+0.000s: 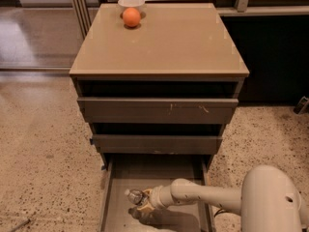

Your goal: Place water bottle into bottom drawer

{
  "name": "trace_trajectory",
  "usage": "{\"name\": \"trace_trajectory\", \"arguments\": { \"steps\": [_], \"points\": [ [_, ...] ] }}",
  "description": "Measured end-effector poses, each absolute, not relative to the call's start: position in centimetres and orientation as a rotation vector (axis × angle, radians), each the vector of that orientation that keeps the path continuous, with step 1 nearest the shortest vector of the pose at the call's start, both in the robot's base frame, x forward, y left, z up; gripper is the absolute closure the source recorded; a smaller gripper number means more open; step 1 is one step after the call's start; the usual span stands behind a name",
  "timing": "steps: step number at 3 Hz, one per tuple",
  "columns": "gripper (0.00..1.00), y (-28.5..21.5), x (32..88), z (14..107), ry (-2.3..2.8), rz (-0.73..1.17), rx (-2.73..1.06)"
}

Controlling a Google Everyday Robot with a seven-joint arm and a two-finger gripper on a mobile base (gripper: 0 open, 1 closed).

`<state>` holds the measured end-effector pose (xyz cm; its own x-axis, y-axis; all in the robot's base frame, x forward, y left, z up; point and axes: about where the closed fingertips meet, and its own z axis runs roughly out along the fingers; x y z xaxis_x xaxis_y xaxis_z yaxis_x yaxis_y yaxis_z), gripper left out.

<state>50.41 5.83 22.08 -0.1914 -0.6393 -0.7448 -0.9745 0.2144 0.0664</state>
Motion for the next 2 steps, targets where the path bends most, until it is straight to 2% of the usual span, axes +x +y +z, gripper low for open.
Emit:
{"name": "trace_trajectory", "arguments": {
  "steps": [2],
  "points": [
    [1.00,5.5,51.3,18.6,1.979,0.735,-1.504]
  ]
}}
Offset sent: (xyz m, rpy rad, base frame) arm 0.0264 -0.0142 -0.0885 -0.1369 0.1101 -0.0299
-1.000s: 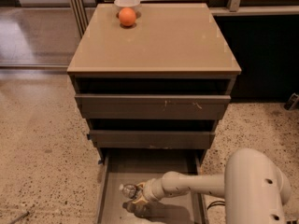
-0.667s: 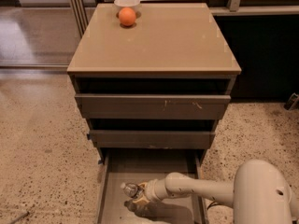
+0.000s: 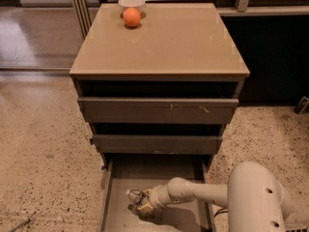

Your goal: Place water bottle into bottom drawer

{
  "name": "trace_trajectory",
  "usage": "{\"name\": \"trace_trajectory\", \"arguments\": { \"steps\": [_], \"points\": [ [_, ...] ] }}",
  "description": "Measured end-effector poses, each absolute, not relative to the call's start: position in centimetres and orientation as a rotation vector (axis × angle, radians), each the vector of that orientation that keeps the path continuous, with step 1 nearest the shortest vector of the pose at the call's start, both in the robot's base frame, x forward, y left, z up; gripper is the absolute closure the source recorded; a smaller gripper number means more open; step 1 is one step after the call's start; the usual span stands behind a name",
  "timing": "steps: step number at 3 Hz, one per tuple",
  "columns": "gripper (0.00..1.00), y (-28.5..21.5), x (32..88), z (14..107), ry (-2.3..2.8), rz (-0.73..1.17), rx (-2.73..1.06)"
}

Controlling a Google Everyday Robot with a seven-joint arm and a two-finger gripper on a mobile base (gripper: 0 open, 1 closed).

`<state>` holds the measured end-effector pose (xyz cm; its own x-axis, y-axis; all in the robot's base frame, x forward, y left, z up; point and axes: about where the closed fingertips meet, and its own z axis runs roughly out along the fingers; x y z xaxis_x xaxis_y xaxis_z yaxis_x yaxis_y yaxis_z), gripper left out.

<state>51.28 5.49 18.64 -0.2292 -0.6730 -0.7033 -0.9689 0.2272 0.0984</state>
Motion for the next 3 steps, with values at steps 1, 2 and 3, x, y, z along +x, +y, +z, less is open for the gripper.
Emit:
{"name": "trace_trajectory", "arguments": {
  "steps": [1,2,3],
  "points": [
    [1.00,4.1,53.2,14.8,2.057,0.682,-1.479],
    [1.00,4.0,53.3,13.5,2.094,0.678,-1.484],
    [1.00,4.0,53.4,13.7,2.095,0.678,-1.485]
  ]
}}
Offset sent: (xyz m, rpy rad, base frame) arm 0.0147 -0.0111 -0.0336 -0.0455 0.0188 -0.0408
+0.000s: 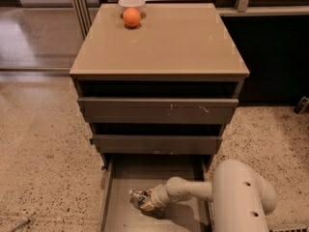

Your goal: Place water bottle into bottom drawer

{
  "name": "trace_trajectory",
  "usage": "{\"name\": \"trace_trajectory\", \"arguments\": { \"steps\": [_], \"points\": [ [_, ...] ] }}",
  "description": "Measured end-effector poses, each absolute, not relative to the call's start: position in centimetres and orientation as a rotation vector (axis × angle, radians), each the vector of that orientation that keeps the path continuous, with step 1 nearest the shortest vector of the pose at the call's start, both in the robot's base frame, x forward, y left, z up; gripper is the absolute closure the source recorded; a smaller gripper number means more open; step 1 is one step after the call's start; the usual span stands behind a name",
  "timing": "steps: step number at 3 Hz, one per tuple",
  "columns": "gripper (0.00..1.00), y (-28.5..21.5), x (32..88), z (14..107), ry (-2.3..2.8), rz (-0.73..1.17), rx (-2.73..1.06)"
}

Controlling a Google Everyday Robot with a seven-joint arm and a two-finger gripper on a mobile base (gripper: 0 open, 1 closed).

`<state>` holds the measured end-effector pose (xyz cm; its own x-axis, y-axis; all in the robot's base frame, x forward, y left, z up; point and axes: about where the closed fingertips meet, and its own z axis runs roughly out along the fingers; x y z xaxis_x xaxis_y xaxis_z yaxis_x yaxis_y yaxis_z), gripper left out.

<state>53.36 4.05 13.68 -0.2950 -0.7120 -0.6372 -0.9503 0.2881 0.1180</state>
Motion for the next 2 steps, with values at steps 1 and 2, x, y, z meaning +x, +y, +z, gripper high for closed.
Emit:
{"name": "trace_trajectory", "arguments": {
  "steps": [1,2],
  "points": [
    [0.83,4.05,53.36,13.68,2.095,0.678,-1.485],
    [0.58,4.05,53.35,13.68,2.095,0.678,-1.485]
  ]
}}
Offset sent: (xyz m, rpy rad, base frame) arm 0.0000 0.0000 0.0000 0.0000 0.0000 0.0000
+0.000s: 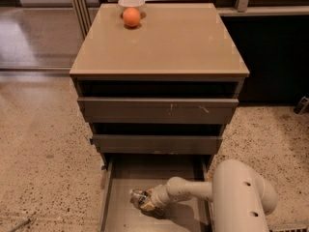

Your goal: Place water bottle into bottom drawer

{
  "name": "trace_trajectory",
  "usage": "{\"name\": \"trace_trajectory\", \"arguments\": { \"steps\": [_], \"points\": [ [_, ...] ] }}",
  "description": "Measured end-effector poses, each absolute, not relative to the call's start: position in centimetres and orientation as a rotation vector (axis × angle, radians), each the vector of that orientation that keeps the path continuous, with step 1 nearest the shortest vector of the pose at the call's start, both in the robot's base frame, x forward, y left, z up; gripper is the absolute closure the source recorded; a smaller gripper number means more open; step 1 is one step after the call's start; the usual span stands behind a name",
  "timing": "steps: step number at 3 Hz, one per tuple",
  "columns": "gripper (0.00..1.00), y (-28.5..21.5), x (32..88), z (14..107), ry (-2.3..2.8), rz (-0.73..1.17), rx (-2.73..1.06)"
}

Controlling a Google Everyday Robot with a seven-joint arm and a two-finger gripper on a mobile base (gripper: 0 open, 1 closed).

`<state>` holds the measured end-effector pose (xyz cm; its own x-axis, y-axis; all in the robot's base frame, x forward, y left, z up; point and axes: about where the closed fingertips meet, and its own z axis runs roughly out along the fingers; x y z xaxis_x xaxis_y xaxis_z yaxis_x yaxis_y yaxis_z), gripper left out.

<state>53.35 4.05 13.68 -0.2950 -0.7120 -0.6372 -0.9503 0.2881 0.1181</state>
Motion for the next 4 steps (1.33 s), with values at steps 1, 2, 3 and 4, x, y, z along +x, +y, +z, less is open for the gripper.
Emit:
{"name": "trace_trajectory", "arguments": {
  "steps": [1,2,3,4],
  "points": [
    [0.35,4.06,53.35,13.68,2.095,0.678,-1.485],
    [0.11,4.06,53.35,13.68,2.095,0.678,-1.485],
    [0.00,4.06,53.34,13.67,2.095,0.678,-1.485],
    [0.00,4.06,53.34,13.67,2.095,0.678,-1.485]
  ]
}}
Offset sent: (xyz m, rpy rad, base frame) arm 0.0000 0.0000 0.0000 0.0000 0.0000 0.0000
